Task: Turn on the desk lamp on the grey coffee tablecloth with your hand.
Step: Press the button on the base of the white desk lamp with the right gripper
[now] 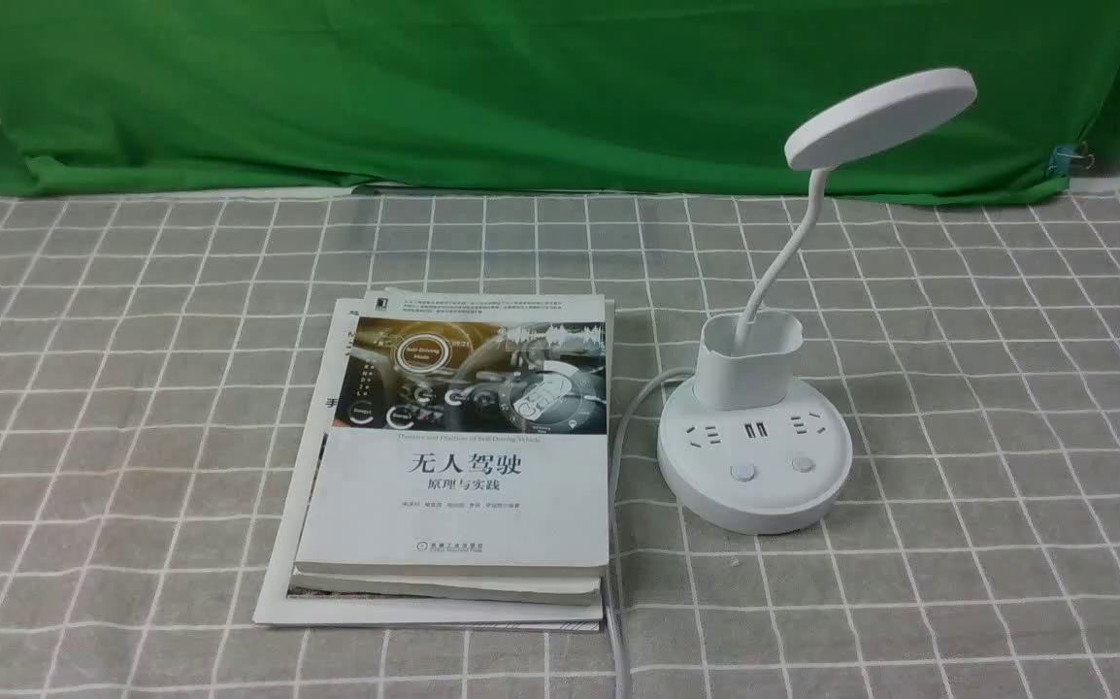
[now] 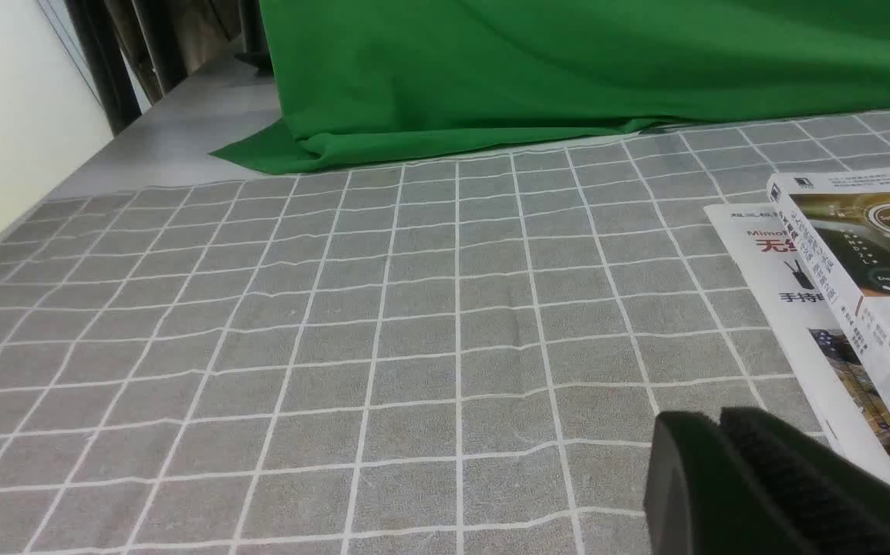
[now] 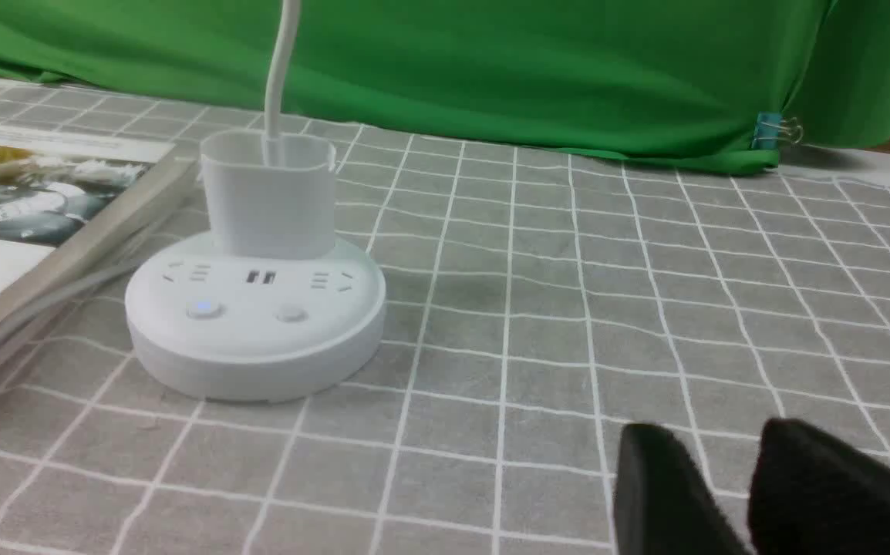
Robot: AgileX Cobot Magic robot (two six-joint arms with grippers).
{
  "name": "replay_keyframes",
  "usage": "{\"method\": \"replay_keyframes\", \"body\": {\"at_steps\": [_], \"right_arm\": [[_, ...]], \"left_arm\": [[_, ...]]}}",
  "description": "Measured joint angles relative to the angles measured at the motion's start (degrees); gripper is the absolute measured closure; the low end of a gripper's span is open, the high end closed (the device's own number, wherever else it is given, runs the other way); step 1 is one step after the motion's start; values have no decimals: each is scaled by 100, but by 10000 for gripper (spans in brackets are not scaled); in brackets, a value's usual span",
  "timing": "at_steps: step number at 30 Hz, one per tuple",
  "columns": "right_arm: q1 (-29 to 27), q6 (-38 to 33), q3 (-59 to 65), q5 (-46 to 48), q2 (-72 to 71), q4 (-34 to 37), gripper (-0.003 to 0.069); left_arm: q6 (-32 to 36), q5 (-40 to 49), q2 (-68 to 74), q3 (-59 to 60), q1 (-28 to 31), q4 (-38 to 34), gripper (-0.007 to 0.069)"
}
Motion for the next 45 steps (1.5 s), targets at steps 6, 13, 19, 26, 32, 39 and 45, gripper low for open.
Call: {"method": "replay_keyframes", "body": {"at_steps": [6,13,19,26,32,39,45], "right_arm": [[0,0,0,0,0,0,417],[0,0,0,0,0,0,415],[0,0,0,0,0,0,415],[0,0,0,0,0,0,414],[0,0,0,0,0,0,414],[0,159,0,-232,0,59,414],[0,2654,0,-1616,0,593,414]], "left_arm": [[0,0,0,0,0,0,606],[0,0,0,0,0,0,606],[0,0,0,0,0,0,606],[0,0,0,0,0,0,606],[0,0,0,0,0,0,606],[0,0,0,0,0,0,606],[0,0,0,0,0,0,606]]}}
